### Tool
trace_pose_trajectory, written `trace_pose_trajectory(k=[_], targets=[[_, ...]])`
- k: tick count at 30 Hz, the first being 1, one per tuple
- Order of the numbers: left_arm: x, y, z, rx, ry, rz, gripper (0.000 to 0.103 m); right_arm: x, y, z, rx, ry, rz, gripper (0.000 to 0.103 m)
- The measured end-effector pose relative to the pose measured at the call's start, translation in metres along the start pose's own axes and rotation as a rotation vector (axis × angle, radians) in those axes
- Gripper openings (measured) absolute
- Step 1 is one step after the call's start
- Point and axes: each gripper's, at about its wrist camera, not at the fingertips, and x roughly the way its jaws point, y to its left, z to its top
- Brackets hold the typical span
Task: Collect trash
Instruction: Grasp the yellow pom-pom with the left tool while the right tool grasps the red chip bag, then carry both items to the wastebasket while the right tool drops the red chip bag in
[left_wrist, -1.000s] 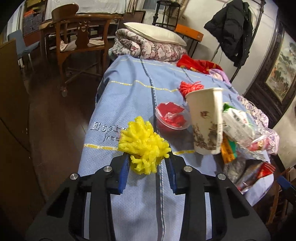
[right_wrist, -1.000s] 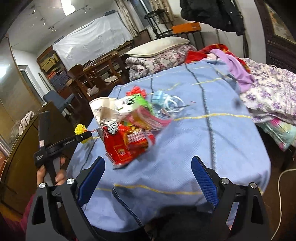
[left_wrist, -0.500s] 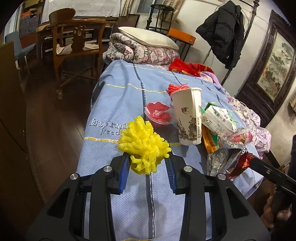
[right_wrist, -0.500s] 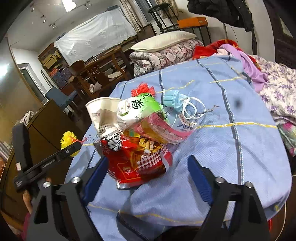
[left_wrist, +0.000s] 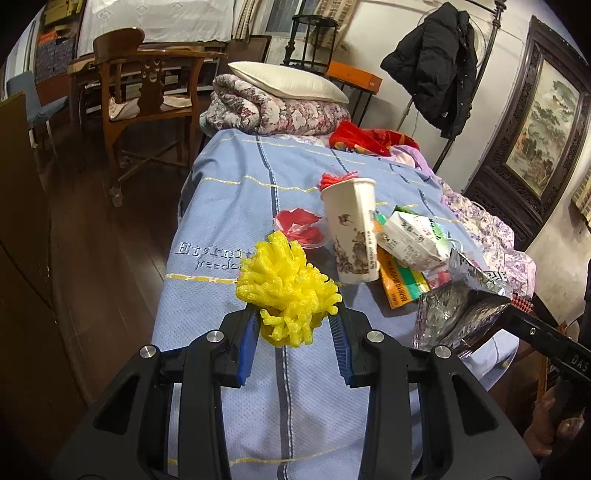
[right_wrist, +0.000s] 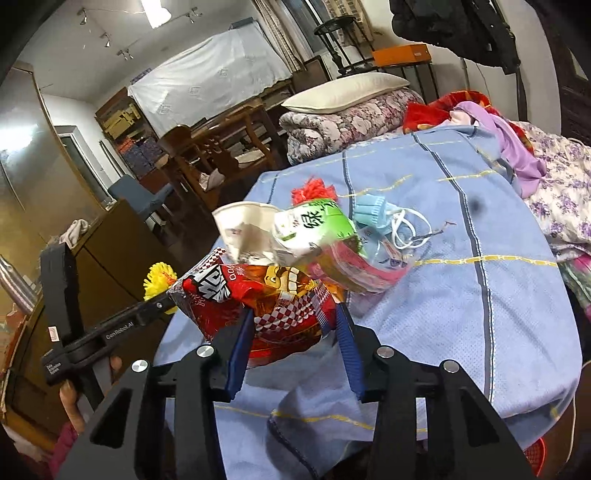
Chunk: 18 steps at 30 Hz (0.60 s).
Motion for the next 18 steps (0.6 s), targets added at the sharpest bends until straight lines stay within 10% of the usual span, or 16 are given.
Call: trace_pose_trajectory(k=[18], targets=[[-0.039, -0.061, -0.007, 0.112, -0.029, -0.051, 0.036, -0.083, -0.041, -0.018, 0.091, -0.125, -0.060, 0.044]])
